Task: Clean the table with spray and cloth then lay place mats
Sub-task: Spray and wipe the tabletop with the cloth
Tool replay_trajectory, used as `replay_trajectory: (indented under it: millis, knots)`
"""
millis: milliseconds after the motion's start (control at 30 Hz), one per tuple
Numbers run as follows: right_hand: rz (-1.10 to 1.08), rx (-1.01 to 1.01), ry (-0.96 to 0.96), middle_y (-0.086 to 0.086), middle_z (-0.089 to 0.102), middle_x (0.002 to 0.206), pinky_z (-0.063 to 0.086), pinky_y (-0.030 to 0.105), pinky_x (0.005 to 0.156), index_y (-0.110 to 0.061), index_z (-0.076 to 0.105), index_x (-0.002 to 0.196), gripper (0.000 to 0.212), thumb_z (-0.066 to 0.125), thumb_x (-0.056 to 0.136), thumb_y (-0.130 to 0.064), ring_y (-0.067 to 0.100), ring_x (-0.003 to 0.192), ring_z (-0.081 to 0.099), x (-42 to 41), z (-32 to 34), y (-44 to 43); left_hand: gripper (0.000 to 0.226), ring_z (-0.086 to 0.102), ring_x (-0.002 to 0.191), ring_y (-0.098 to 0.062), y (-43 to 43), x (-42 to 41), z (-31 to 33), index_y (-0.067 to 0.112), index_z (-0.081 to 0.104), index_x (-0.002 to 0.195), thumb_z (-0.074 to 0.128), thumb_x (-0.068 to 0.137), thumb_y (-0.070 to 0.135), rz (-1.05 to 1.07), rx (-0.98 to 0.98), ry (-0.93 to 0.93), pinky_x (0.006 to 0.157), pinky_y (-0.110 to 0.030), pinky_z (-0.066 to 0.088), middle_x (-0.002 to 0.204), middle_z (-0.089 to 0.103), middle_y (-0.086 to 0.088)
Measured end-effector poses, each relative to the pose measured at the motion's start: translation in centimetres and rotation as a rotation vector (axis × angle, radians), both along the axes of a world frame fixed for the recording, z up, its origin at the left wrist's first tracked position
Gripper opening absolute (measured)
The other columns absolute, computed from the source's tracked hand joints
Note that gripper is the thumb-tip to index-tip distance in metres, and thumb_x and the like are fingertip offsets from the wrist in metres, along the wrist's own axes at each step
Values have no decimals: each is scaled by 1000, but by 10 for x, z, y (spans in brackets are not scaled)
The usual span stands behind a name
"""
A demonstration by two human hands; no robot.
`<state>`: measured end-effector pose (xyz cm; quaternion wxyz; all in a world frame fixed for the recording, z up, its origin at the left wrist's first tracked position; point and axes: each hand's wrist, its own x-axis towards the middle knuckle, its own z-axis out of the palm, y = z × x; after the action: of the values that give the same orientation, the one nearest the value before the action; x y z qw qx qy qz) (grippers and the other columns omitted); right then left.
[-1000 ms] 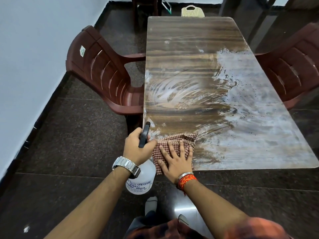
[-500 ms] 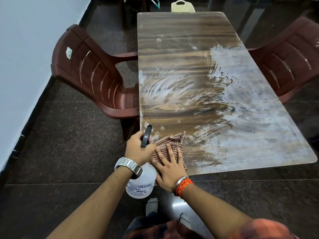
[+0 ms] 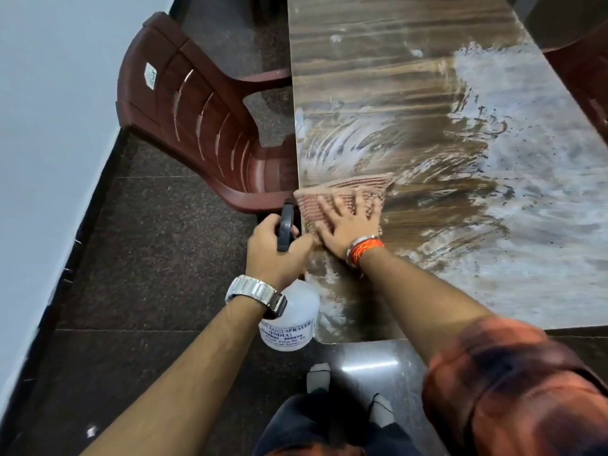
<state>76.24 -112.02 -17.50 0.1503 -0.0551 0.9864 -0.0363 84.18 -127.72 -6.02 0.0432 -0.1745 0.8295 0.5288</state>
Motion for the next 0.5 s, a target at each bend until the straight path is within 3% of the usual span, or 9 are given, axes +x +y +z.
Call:
replay_trajectory:
  millis: [133,267,333,400,500]
  knots:
    - [316,-72,25,-14,1,159,-7,67,108,-47,7,149,61,9,89,-61,36,146,-10,101,6,-11,23,64,65,-42,-1,-4,6,17,55,67,71,59,30,2,-1,14,61,-58,57,56,57,-1]
    - [318,-106,7,-14,23,156,6,66,110,-40,35,144,54,24,95,-57,36,146,12,175,-2,11,21,68,62,-39,16,-7,15,15,56,71,74,67,24,-49,-7,-5,60,-49,60,64,63,-8]
    - [329,-92,19,-13,28,155,13,65,107,-40,32,145,53,32,95,-55,35,145,19,192,-5,25,20,68,57,-34,21,-8,16,13,56,74,74,72,20,-59,-11,3,55,-42,59,68,64,-10]
    - [303,-76,30,-14,25,156,12,65,108,-42,25,149,56,33,94,-54,33,146,16,202,-4,40,18,67,51,-29,28,-7,18,14,56,74,74,73,18,-74,8,5,56,-43,60,64,61,-5]
    - [43,-91,0,-14,9,160,-5,65,111,-44,9,151,59,22,95,-56,32,147,-6,193,0,35,18,62,52,-30,33,-6,21,11,55,74,73,75,12,-63,48,3,45,-33,54,61,55,-3]
